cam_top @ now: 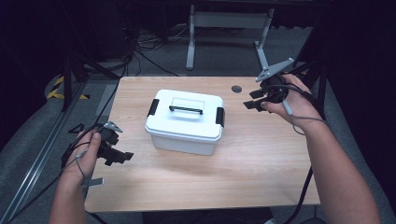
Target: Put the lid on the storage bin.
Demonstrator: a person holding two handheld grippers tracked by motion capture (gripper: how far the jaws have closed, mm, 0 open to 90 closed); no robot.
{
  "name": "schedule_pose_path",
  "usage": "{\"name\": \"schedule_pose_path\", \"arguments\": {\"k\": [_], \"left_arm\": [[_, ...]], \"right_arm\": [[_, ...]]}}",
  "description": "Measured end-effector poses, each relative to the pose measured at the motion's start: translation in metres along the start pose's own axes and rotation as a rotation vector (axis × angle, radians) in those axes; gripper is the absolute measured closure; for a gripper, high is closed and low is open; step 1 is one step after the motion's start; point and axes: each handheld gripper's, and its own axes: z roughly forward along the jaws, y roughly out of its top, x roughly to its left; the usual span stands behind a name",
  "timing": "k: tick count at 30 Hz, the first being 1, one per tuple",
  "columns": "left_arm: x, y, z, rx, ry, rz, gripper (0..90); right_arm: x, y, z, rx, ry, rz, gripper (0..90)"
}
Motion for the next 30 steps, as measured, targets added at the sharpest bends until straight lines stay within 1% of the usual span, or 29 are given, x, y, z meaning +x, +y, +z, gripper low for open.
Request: {"name": "schedule_pose_path", "arguments": {"k": [1,2,3,6,8,9,10,11,13,15,16,19,22,27,29,30], "left_arm": [[0.0,0.0,0.0,0.0,0.0,0.0,17.0],[-0.001,-0.002,0.002,0.009,-0.003,-0.01,17.1],[-0.001,-0.003,0.003,0.015,-0.005,-0.004,17.2],[-0.002,-0.004,0.006,0.028,-0.008,-0.009,17.2],[-0.004,-0.005,0.01,0.036,-0.002,-0.023,17.2],[-0.004,-0.005,0.01,0.036,-0.002,-0.023,17.4],[-0.005,-0.005,0.01,0.041,0.002,-0.025,17.4],[-0.006,-0.004,0.011,0.044,0.004,-0.015,17.4],[-0.008,-0.004,0.012,0.045,0.007,-0.016,17.4],[-0.01,-0.004,0.012,0.048,0.008,-0.024,17.3],[-0.01,-0.004,0.012,0.048,0.013,-0.021,17.2],[-0.011,-0.005,0.014,0.047,0.016,-0.037,17.3],[-0.013,-0.004,0.015,0.05,0.014,-0.041,17.3],[-0.014,-0.003,0.016,0.052,0.018,-0.034,17.3],[-0.014,-0.003,0.015,0.05,0.018,-0.035,17.3],[-0.014,-0.002,0.015,0.048,0.018,-0.035,17.2]], "right_arm": [[-0.003,-0.005,0.0,0.001,-0.003,0.007,53.2],[-0.005,-0.01,0.0,0.001,-0.003,0.015,52.9],[-0.007,-0.016,0.0,0.001,-0.003,0.026,52.4],[-0.015,-0.034,0.0,-0.025,0.009,0.061,51.8],[-0.019,-0.046,0.002,-0.034,0.002,0.074,51.6],[-0.019,-0.046,0.002,-0.034,0.002,0.074,51.6],[-0.021,-0.051,0.004,-0.035,0.002,0.083,51.3],[-0.023,-0.057,0.005,-0.036,0.001,0.089,51.0],[-0.026,-0.068,0.007,-0.035,-0.01,0.105,50.6],[-0.028,-0.077,0.008,-0.04,-0.016,0.115,50.3],[-0.027,-0.084,0.009,-0.054,-0.013,0.112,50.1],[-0.025,-0.096,0.013,-0.07,0.009,0.13,50.1],[-0.024,-0.111,0.02,-0.053,-0.008,0.151,50.0],[-0.025,-0.132,0.033,-0.058,0.007,0.196,50.1],[-0.026,-0.138,0.04,-0.022,0.007,0.203,50.0],[-0.027,-0.141,0.043,-0.003,-0.007,0.202,50.0]]}}
